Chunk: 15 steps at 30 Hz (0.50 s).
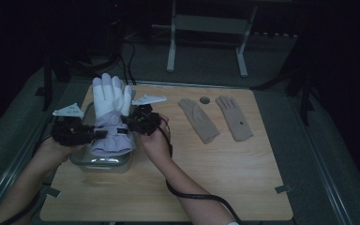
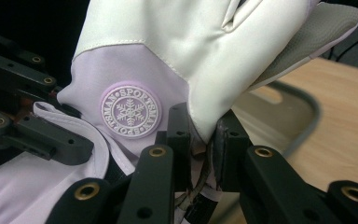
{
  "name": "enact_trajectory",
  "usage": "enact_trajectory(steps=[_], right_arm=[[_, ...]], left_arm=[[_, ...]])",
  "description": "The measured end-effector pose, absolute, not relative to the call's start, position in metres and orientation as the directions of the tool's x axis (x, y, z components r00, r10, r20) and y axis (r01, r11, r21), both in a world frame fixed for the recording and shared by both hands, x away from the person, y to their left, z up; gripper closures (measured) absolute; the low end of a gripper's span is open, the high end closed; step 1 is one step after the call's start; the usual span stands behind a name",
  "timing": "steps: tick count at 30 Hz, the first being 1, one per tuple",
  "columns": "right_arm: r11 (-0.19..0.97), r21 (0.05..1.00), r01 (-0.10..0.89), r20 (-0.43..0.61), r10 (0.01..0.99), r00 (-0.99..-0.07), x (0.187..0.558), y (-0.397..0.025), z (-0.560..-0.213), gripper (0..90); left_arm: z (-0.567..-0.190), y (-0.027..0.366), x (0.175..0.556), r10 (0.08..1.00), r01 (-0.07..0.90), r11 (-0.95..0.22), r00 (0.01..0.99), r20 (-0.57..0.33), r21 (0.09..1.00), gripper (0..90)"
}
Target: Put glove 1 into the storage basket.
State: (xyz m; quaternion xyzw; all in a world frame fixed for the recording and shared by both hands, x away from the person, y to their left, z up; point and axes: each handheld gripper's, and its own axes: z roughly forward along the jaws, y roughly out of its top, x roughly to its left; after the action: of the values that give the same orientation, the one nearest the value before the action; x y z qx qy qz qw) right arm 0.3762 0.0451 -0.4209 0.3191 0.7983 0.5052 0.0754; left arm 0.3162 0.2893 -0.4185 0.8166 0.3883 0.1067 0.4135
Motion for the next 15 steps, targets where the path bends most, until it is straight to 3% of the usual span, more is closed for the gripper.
enact_trajectory(steps=[15], right_arm=[[0.363,0.743,0.563,0.232,0.649,-0.725,0.396,0.090,-0.490,78.9]], left_arm=[[-0.484,0.315,0.347,0.737,0.685,-0.363,0.626,-0.255,0.632,70.5]])
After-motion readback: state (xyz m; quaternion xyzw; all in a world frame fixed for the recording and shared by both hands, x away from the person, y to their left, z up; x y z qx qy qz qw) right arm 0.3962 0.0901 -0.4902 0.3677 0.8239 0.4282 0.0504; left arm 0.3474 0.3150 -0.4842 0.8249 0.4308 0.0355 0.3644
